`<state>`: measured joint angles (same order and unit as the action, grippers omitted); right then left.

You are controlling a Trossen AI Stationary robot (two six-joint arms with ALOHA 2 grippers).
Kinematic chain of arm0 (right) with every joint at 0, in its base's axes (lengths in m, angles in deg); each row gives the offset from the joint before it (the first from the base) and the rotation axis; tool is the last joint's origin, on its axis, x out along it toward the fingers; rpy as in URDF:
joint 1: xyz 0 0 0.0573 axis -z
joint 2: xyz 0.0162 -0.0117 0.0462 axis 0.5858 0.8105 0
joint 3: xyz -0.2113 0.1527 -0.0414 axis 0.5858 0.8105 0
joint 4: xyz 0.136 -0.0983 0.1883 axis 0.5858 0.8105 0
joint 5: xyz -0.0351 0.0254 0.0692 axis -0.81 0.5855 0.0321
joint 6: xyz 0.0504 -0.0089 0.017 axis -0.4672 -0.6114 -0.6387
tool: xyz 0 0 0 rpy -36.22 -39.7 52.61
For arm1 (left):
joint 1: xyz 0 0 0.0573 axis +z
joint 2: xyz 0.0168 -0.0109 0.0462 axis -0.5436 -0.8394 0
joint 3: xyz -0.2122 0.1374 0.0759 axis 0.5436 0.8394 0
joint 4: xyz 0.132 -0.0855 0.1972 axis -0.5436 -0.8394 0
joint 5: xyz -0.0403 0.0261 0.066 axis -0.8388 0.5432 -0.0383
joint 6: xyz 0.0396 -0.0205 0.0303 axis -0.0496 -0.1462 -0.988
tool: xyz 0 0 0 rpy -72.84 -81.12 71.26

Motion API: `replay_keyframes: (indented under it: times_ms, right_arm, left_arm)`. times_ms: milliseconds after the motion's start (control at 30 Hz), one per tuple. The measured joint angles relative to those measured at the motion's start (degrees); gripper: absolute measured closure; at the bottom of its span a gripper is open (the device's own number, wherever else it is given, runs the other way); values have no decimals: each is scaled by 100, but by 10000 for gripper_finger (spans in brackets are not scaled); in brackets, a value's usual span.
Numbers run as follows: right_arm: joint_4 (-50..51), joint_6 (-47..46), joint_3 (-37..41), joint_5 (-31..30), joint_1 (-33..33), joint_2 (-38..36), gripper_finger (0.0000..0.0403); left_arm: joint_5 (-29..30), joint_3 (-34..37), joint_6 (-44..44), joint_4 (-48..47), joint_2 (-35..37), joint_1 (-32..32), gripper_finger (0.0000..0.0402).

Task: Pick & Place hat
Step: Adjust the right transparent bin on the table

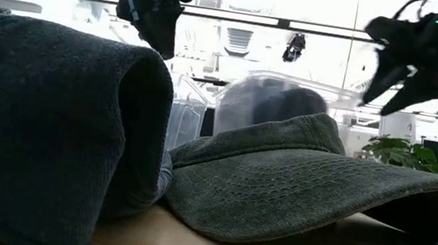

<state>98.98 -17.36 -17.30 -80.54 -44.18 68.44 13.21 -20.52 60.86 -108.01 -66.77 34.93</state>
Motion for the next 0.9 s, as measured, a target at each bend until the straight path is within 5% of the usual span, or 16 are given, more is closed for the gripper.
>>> replay_keyframes:
  times_ms: [333, 900]
  right_arm:
    - [-1137, 1299, -363, 478, 466, 883, 200]
    - [-417, 2769, -1906, 158, 1080, 1853, 200]
  left_arm:
    - [0, 22, -490, 197, -7, 41, 296]
    - [-139, -98, -803, 52, 17, -29, 296]
